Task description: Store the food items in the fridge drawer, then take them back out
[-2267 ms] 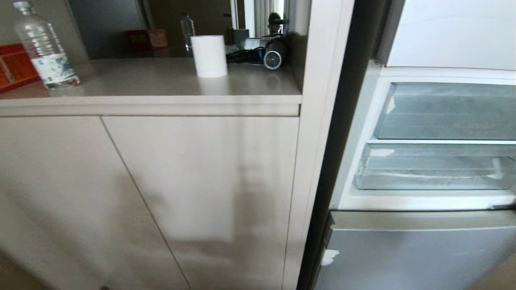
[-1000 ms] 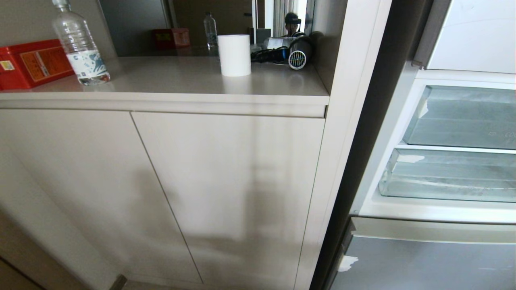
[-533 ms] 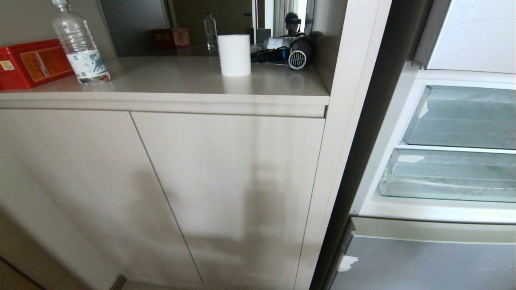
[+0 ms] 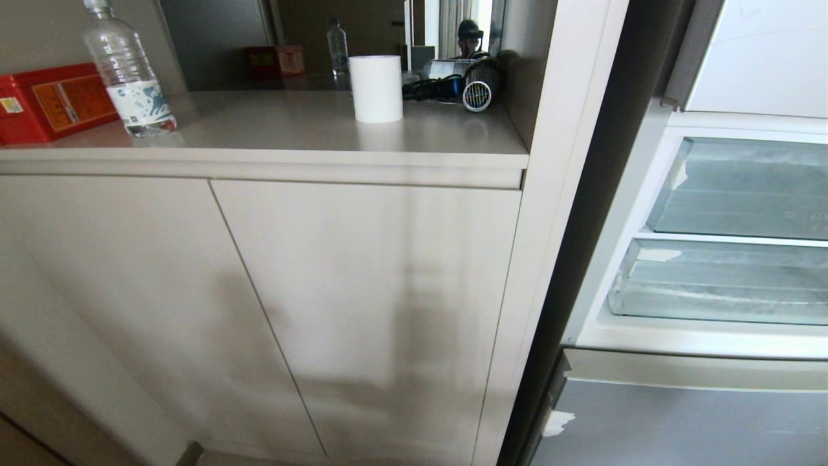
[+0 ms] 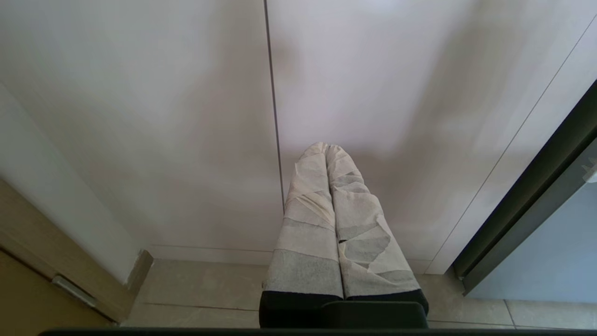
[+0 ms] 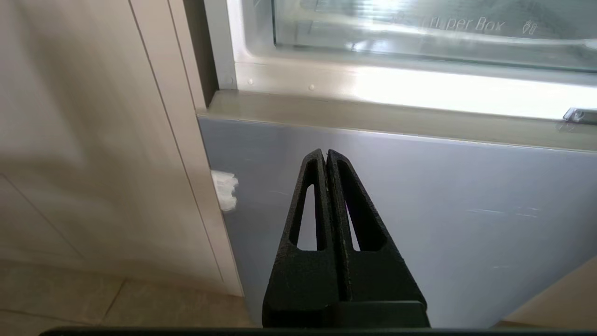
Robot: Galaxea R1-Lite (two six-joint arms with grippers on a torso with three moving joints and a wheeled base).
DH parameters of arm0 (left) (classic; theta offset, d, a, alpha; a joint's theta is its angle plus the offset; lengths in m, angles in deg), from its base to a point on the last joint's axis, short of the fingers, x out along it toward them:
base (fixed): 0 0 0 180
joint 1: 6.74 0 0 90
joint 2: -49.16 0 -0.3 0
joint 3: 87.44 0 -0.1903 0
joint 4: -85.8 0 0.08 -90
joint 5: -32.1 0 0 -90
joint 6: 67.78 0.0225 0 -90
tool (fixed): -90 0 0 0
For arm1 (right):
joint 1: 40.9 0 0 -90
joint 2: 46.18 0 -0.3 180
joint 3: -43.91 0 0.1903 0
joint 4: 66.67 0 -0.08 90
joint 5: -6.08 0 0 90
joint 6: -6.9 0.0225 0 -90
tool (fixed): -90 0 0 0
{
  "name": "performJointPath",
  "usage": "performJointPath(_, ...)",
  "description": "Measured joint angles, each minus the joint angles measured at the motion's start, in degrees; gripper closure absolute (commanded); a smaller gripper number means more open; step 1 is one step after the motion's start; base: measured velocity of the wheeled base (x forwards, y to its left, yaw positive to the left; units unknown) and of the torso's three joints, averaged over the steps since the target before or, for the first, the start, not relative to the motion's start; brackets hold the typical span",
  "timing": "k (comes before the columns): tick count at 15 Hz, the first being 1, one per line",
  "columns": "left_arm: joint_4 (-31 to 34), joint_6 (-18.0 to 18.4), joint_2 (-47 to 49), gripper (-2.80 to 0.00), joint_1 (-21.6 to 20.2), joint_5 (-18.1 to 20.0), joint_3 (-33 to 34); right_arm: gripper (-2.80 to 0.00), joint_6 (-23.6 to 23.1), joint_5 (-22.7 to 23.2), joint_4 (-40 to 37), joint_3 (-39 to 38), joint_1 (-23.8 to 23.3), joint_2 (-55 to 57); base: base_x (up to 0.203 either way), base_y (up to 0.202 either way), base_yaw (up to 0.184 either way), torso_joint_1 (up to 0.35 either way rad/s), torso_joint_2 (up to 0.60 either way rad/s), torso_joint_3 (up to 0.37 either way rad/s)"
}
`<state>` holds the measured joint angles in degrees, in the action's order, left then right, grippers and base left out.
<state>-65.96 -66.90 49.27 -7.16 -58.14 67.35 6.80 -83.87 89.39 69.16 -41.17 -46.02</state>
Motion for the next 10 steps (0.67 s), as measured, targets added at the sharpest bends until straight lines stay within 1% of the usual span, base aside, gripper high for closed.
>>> performJointPath(3, 0.0, 0.0, 0.0, 0.00, 0.0, 0.0, 0.0, 0.00, 2.7, 0.4, -1.2, 5.4, 0.0, 5.3, 0.000, 0.000, 0.000, 0.000, 0.00, 0.000)
performJointPath(6, 0.0, 0.0, 0.0, 0.00, 0.0, 0.0, 0.0, 0.00, 4.0, 1.5, 0.2, 11.6, 0.0, 18.1, 0.000, 0.000, 0.000, 0.000, 0.00, 0.000)
performJointPath(8, 0.0, 0.0, 0.0, 0.00, 0.0, 0.0, 0.0, 0.00, 4.5, 3.7, 4.7, 14.4, 0.1, 29.1, 0.000, 0.000, 0.000, 0.000, 0.00, 0.000)
performJointPath(10, 0.0, 0.0, 0.0, 0.00, 0.0, 0.0, 0.0, 0.00, 4.7, 5.3, 12.7, 16.0, 0.1, 41.5, 0.000, 0.000, 0.000, 0.000, 0.00, 0.000)
